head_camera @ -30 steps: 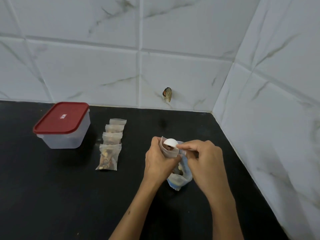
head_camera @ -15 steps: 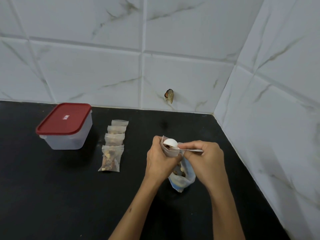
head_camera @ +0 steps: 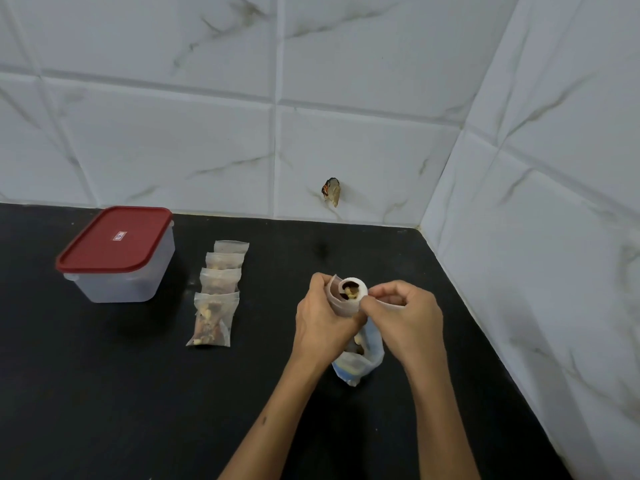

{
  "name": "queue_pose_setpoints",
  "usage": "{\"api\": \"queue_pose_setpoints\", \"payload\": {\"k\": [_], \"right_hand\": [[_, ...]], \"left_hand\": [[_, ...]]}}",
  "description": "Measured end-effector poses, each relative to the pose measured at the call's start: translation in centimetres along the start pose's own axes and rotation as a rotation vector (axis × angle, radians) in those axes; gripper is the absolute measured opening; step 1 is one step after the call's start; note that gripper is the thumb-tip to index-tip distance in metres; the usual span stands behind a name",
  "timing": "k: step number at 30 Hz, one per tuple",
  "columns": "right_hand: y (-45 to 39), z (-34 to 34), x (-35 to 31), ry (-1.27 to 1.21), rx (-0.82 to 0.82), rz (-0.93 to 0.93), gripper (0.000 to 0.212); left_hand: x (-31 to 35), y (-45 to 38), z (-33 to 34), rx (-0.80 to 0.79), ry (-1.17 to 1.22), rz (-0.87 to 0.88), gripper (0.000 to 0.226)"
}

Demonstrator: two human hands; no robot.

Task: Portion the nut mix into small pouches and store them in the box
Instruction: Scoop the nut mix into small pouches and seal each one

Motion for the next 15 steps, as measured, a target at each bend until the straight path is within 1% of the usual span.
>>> {"api": "queue_pose_setpoints", "payload": {"k": [2,7,11,15], "right_hand": [[-0.14,0.05,0.15,0.023,0.05,-0.02,0.006],[-0.65,0.18,0.33,0.062,0.153,-0.088,0.018],[-0.63,0.32,-0.07,0.145,0.27,-0.174,0.029],[-0.6,0.52,-0.46,0.254,0.335,-0.233,0.027]], "left_hand": [[0.33,-0.03,0.26,-0.005,-0.007,0.01,0.041],[0.59,-0.11,0.58,-0.012,-0.018,0.01,0.036],[0.5,-0.04,0.76,-0.026,-0.014,0.018,0.039],[0.4,-0.08,0.94,-0.021,-0.005,0.028,0.038]]}}
Point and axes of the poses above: each hand's wrist, its own y-axis away from the middle knuckle, its own z-axis out of the palm, x = y × z, the point moved 4 cm from there along -y, towards the middle knuckle, and after that the axes turned 12 degrees about z, right-handed, at the moved point
